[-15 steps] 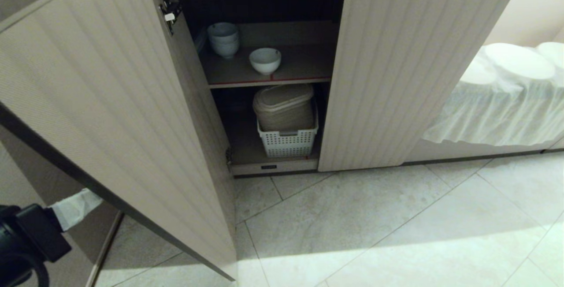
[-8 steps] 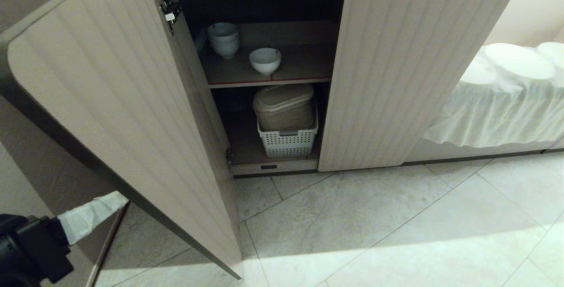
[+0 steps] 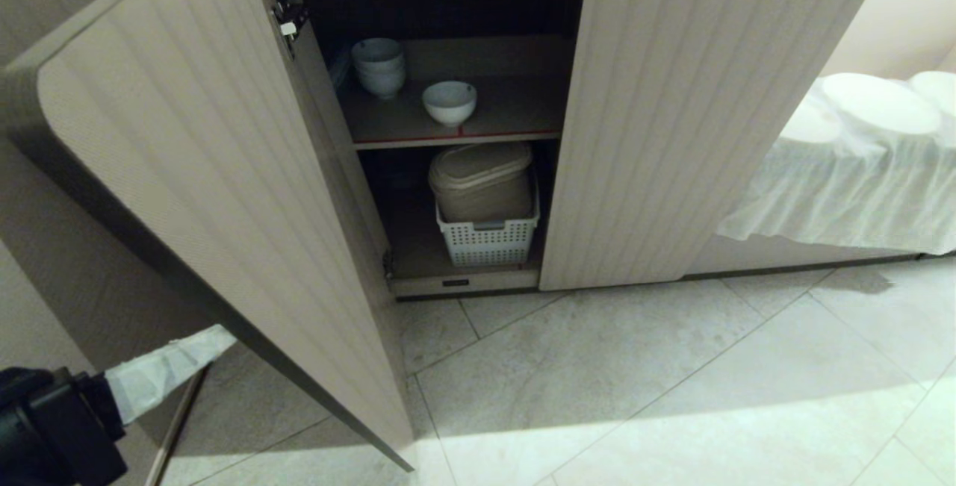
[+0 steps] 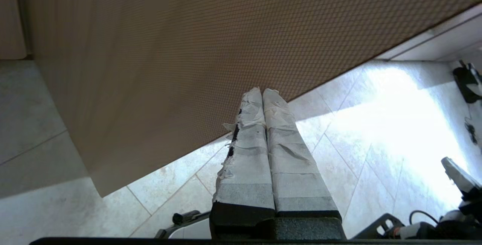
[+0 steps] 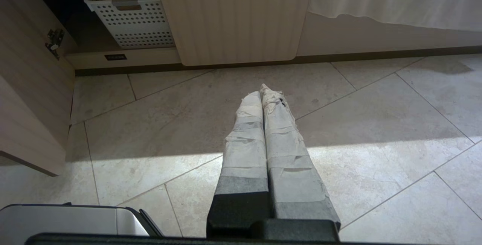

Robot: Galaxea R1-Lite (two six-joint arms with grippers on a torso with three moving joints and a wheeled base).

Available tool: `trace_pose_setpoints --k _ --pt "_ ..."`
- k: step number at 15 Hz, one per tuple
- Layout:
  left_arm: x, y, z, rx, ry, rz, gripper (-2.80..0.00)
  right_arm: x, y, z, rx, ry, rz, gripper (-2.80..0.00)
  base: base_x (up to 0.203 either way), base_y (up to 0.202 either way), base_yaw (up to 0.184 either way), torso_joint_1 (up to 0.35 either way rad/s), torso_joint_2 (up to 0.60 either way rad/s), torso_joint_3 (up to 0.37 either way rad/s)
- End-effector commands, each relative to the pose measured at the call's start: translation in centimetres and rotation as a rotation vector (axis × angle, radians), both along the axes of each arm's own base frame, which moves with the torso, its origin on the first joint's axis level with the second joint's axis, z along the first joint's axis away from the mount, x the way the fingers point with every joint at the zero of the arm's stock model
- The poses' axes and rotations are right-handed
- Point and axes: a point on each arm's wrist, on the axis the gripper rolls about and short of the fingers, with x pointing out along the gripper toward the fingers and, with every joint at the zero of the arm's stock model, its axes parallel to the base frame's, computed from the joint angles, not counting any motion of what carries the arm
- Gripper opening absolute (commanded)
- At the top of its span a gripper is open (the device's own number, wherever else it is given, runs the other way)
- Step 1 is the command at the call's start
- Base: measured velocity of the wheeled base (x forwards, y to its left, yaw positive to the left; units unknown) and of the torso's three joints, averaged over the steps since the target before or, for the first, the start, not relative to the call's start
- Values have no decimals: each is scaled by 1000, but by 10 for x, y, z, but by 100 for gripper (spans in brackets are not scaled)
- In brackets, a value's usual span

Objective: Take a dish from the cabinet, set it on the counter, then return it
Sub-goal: Close the cabinet door

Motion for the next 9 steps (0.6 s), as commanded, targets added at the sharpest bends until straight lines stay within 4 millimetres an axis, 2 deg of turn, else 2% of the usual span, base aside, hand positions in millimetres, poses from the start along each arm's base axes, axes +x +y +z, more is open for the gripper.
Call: trace_pose_setpoints --k 1,9 --pt "1 -2 0 0 5 -20 -280 0 0 0 0 0 0 -280 0 0 0 0 0 0" --pt "30 -19 4 -4 -12 -37 -280 0 0 0 0 0 0 -280 0 0 0 0 0 0"
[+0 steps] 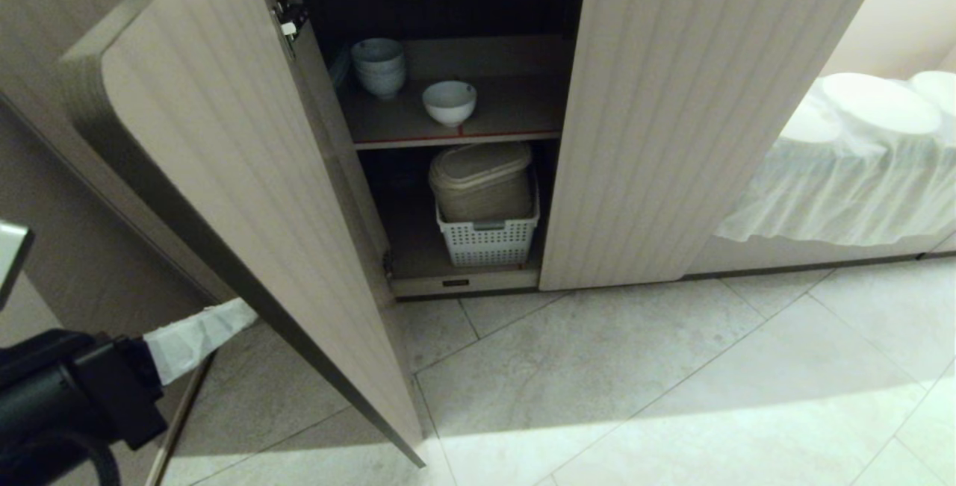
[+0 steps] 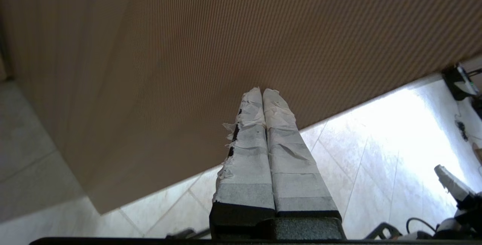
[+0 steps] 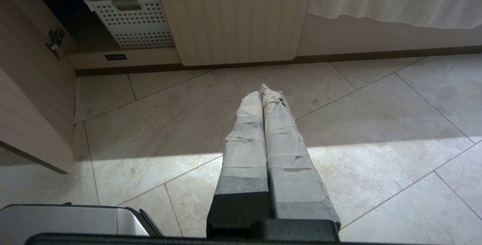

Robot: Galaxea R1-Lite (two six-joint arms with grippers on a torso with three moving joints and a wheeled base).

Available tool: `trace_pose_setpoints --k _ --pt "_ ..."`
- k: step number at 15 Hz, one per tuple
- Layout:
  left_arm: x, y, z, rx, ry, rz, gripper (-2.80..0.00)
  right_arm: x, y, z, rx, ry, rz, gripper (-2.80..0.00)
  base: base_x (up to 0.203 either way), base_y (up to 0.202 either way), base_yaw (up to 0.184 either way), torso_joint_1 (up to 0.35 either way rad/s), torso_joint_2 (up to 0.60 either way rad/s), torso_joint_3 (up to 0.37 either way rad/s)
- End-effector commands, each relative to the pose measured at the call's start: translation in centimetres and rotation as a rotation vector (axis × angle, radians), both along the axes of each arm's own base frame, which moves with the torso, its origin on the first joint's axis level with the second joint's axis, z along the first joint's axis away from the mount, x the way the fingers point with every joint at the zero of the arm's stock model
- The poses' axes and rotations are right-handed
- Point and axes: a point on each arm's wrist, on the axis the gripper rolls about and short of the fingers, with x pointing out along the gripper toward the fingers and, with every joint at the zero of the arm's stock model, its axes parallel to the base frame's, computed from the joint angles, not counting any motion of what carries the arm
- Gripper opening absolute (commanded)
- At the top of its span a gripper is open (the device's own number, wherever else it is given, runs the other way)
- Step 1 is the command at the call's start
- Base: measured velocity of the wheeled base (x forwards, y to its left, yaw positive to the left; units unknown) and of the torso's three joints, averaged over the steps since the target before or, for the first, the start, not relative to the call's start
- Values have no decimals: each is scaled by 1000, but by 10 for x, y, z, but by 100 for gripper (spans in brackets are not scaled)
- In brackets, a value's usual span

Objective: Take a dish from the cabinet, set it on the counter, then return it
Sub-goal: Close the cabinet door

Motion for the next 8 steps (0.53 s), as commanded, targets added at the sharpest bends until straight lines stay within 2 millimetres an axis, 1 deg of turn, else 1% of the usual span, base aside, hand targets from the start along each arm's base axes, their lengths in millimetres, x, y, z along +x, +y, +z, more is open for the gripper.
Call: trace_pose_setpoints --k 1,3,8 --pt "11 -8 -5 22 25 -16 -280 0 0 0 0 0 0 -280 0 0 0 0 0 0" --pt "16 -11 -10 79 16 -21 -280 0 0 0 0 0 0 -280 0 0 0 0 0 0" --pt "31 -21 -6 67 -19 -37 -280 0 0 0 0 0 1 -280 0 0 0 0 0 0"
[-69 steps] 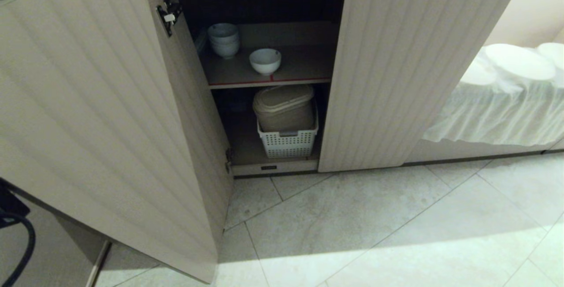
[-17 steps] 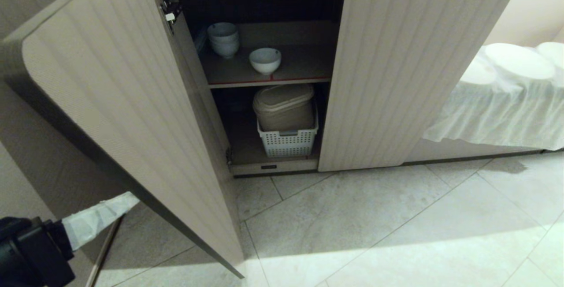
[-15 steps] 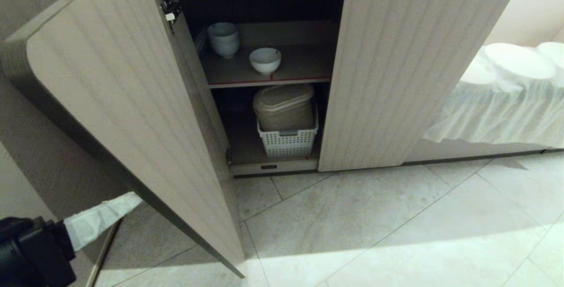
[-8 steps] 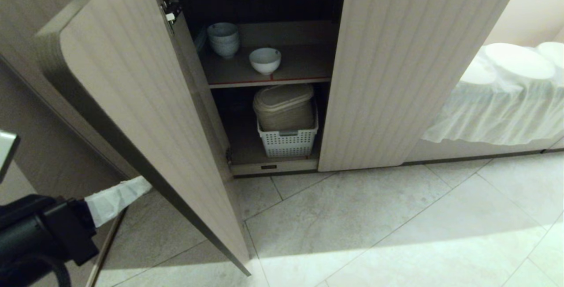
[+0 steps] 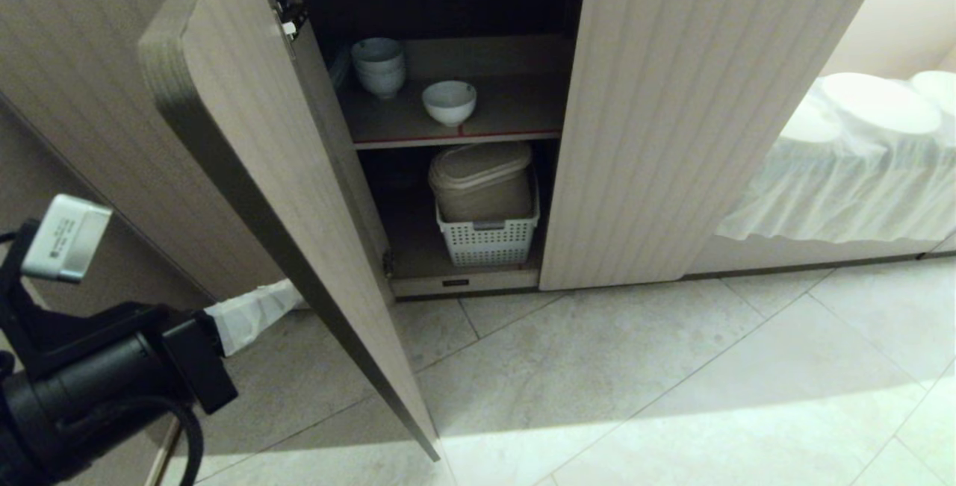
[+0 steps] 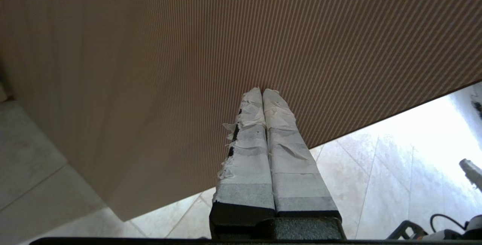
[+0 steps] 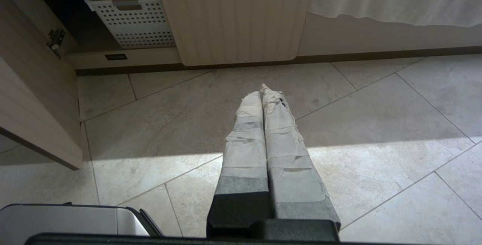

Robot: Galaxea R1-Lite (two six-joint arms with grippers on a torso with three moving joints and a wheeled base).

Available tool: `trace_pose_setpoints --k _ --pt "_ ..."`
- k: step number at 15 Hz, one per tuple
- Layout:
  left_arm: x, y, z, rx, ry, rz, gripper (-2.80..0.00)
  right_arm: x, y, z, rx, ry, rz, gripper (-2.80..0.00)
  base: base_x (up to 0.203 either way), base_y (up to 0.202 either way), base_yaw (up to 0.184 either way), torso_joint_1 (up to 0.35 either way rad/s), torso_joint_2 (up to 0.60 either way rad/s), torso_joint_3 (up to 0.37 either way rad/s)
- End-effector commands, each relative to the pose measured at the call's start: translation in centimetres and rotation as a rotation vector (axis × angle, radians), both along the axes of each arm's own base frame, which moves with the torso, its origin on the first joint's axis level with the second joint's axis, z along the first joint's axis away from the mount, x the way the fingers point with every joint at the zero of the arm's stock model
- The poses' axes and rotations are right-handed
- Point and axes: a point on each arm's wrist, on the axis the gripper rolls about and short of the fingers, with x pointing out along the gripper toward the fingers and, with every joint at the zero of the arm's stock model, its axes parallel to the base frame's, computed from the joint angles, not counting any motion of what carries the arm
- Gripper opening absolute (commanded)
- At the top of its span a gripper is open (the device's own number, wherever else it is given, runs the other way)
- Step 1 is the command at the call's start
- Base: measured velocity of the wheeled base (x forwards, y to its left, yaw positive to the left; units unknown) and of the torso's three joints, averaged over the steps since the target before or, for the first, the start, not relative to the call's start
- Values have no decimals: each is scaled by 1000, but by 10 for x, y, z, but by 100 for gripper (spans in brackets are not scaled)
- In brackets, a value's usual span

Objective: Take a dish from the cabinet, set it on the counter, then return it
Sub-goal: Close the cabinet door

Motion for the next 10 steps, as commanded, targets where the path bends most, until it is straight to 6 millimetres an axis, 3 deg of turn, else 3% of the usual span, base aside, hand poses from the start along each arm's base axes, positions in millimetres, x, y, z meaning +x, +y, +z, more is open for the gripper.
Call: trace_pose_setpoints --k 1,10 --pt "8 -5 -1 8 19 -5 -280 0 0 0 0 0 -1 -280 0 0 0 0 0 0" --pt "35 -26 6 21 7 -23 -280 0 0 0 0 0 -1 -280 0 0 0 0 0 0"
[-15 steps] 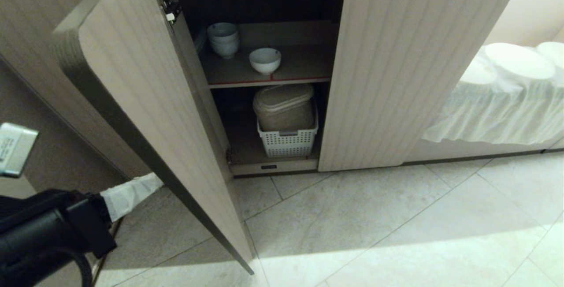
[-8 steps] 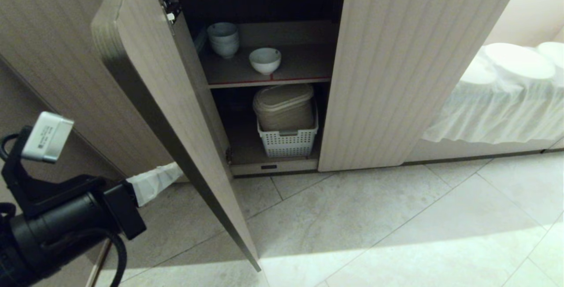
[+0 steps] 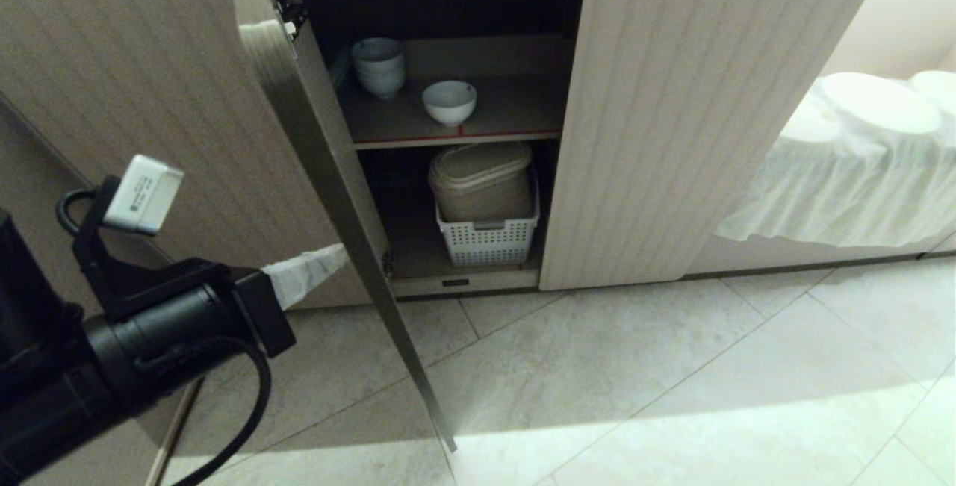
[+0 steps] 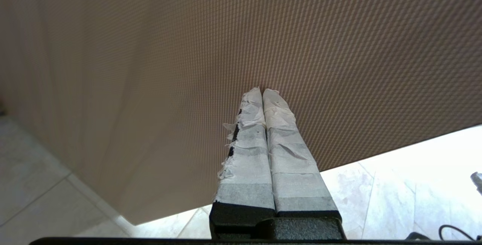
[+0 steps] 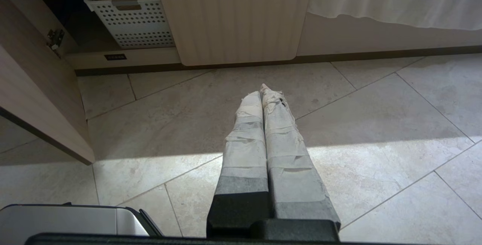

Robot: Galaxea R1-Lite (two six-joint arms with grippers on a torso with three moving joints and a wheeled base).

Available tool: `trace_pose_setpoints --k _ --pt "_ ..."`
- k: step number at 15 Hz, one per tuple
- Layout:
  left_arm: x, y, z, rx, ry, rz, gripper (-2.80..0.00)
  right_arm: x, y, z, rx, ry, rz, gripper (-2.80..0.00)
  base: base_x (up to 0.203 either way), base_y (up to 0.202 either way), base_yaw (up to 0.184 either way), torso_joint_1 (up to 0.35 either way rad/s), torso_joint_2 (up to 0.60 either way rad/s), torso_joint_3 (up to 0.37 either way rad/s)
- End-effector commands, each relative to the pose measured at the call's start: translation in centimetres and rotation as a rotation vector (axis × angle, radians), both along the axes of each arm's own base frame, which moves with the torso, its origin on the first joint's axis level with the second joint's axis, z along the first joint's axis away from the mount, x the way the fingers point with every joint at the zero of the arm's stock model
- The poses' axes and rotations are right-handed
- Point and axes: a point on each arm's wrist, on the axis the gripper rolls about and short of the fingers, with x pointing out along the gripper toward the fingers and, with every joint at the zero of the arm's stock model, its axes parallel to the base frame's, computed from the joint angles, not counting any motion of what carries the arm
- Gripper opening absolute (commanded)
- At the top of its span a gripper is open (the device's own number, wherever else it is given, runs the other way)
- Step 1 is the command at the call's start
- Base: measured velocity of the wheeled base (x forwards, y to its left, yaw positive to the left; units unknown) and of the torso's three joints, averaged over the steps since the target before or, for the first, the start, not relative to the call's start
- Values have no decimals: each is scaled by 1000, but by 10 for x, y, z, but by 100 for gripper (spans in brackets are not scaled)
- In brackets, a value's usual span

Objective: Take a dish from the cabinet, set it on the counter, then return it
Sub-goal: Close the cabinet door

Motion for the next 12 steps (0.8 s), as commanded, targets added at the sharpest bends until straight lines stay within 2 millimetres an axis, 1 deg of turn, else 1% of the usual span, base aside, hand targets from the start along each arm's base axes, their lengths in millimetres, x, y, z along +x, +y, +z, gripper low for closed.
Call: trace_pose_setpoints --k 1,7,12 --pt "8 -9 -3 5 15 -21 -280 0 0 0 0 0 0 -280 0 0 0 0 0 0" --pt "25 -27 -12 8 11 -53 -280 0 0 0 0 0 0 -280 0 0 0 0 0 0" --pt "43 -42 -11 16 -21 -63 -280 0 0 0 0 0 0 -280 0 0 0 0 0 0"
